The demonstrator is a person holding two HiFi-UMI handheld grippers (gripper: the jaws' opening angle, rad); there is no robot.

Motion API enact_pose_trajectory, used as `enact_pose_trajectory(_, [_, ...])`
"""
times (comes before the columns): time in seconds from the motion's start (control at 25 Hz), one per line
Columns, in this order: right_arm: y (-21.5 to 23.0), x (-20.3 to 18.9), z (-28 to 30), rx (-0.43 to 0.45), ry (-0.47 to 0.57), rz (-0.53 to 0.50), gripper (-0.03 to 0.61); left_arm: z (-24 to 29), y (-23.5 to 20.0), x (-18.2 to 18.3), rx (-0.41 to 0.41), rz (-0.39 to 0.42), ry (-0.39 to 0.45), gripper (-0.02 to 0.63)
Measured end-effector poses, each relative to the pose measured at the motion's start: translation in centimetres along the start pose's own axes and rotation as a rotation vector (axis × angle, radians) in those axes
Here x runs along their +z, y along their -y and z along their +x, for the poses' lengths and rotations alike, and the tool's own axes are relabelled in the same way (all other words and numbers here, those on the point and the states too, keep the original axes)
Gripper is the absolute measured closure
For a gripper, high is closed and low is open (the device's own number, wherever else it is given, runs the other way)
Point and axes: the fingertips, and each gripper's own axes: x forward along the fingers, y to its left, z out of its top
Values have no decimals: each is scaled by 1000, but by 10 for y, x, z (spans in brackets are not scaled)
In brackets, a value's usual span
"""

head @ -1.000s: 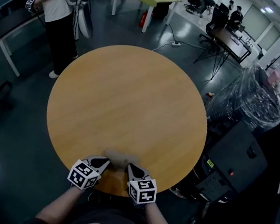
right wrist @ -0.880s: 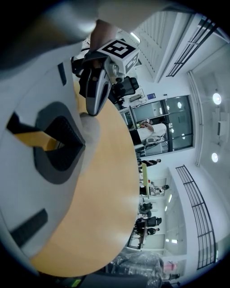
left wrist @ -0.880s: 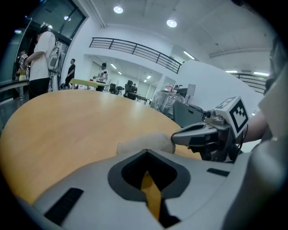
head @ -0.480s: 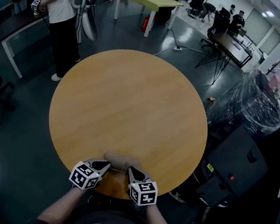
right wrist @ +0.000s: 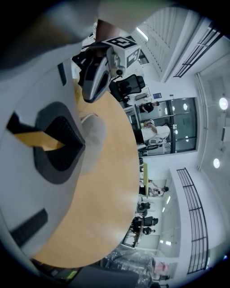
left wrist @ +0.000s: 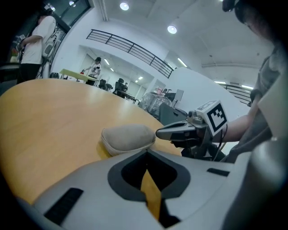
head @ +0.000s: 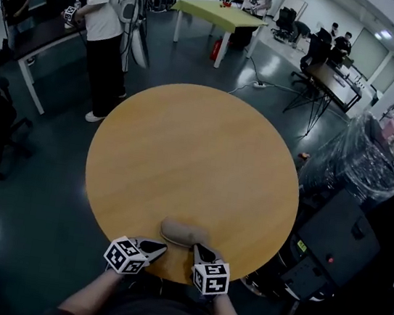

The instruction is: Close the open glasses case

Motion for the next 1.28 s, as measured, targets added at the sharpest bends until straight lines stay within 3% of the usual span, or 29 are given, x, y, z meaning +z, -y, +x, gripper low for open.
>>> enact_pose_trajectory(0.32, [-19, -13, -27, -89, 49, 99, 589, -39, -4, -14, 27, 31, 25, 606])
enact_pose_trajectory(0.44, [-25, -30, -49, -131, 50, 131, 589, -43, -9, -28, 60, 62, 14, 606])
enact_pose_trajectory(0.68, [-41, -58, -77, -176, 58, 228, 589, -61, -8, -38, 49, 60, 20, 606])
enact_pose_trajectory(0.96, [-53, -68, -87, -144, 62, 210, 589, -72, 7, -48, 64, 87, 4, 606])
enact_pose_trajectory(1.28, [-45, -73, -131, -87, 170, 231, 589, -79, 60, -48, 131, 64, 93, 606])
